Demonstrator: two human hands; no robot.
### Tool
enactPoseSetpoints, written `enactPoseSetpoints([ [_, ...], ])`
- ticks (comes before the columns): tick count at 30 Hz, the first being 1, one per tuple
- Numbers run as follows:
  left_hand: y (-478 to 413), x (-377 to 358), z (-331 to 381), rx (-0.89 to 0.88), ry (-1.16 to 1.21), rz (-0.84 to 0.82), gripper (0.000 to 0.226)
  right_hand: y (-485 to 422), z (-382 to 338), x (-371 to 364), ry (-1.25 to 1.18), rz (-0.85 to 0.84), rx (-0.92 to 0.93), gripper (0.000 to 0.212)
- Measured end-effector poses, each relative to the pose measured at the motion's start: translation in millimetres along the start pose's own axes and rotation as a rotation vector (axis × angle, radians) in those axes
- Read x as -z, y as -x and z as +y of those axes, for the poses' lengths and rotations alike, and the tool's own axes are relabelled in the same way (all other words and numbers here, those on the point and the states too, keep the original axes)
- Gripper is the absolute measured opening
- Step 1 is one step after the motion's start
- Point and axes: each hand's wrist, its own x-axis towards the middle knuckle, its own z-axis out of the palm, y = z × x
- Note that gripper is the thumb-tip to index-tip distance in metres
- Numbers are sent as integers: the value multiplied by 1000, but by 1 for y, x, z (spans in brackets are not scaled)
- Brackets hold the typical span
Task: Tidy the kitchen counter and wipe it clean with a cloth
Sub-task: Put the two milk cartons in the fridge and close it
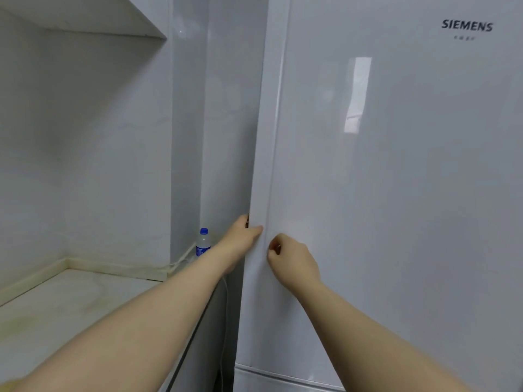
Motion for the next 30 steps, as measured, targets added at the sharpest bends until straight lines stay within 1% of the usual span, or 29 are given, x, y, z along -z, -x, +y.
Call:
enactPoseSetpoints([
  [4,17,1,-1,-26,1,44,40,14,-10,-2,1,66,-25,14],
  [8,53,9,-3,-49,56,25,37,47,-23,1,0,172,-76,12],
  [12,93,12,-3,-87,94,22,31,94,-35,5,-57,228,-119,10],
  [18,157,2,2,-123,105,-12,18,163,-39,28,-94,273,-170,12],
  [23,210,-12,20,-96,158,-79,27,214,-34,50,-108,291,-199,9],
  [27,259,-27,37,-65,185,-141,24,263,-28,75,-106,273,-202,8],
  [30,293,-42,45,-46,195,-164,21,298,-24,88,-104,266,-221,12],
])
